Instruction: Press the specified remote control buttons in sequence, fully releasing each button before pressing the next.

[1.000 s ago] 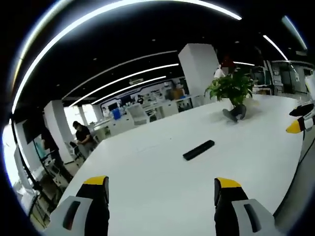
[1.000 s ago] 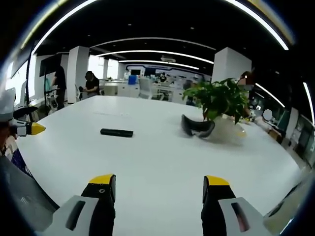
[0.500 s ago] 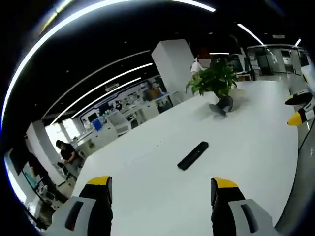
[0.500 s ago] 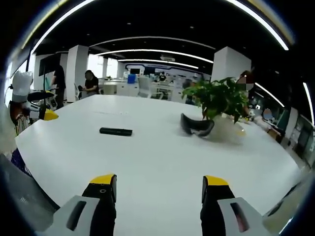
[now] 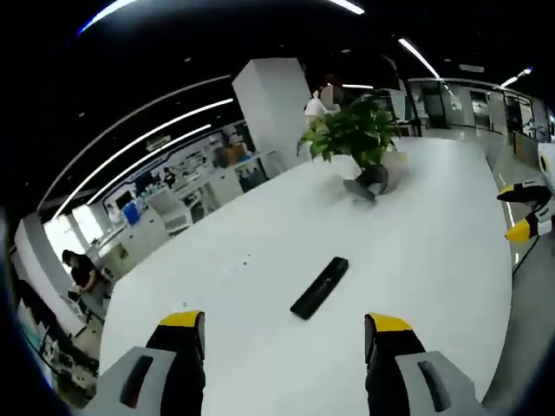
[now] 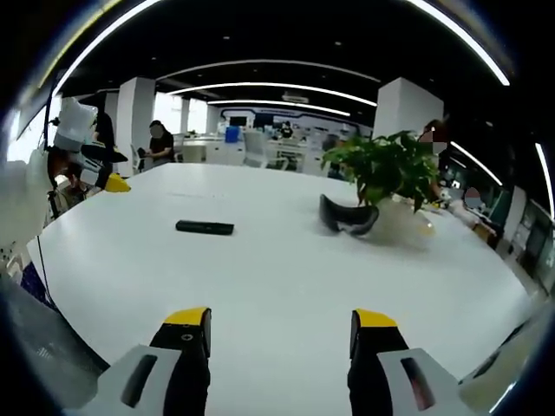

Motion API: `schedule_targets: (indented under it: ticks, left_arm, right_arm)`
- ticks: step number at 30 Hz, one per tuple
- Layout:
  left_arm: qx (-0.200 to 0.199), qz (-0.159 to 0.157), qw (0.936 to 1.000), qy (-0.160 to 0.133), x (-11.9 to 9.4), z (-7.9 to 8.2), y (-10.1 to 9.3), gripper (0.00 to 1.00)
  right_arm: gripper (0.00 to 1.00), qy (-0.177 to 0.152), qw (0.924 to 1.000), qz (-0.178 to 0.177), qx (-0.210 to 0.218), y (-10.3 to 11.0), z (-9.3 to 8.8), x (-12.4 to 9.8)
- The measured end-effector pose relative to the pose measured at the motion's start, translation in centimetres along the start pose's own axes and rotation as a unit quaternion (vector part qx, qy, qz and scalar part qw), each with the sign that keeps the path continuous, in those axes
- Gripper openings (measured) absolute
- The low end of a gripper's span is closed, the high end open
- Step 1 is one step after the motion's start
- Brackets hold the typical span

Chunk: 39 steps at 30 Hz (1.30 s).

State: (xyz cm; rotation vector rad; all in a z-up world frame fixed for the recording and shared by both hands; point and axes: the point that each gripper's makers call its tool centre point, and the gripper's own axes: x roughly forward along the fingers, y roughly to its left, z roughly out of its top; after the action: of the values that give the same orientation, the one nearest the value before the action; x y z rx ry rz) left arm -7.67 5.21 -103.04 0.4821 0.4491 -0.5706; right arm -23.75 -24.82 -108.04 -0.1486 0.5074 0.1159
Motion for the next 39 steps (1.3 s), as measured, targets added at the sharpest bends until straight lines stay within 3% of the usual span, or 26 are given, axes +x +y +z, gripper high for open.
schedule_targets:
  ticks: [3,14,22,29,33,39]
  left_arm:
    - [-0.007,-0.027,0.9996,0.003,0.9,0.2,-0.5,0.77]
    - [0.061,-0.075,0.9936,0.057,4.5,0.3,0.5,0.72]
    - [0.081,-0.118,0.986,0.085,7.7,0.2,-0.2,0.7]
    - [0.119,-0.147,0.9732,0.13,10.7,-1.8,-1.0,0.65]
    - [0.116,-0.172,0.9658,0.155,12.2,-2.9,-1.8,0.65]
    - [0.102,-0.196,0.9567,0.189,14.4,-4.7,-2.4,0.63]
  right_arm:
    - [0.61,0.003,1.0,0.0,0.0,0.0,-0.1,0.0]
    - [0.42,0.036,0.9993,0.01,-0.002,0.4,-1.2,0.3]
    - [0.2,0.062,0.9979,0.018,0.004,0.7,-2.0,0.4]
    - [0.12,0.077,0.9969,0.016,0.004,0.7,-2.5,0.4]
    - [0.05,0.089,0.996,0.009,-0.003,0.4,-3.0,0.4]
    - [0.03,0.098,0.9952,0.007,-0.005,0.4,-3.3,0.5]
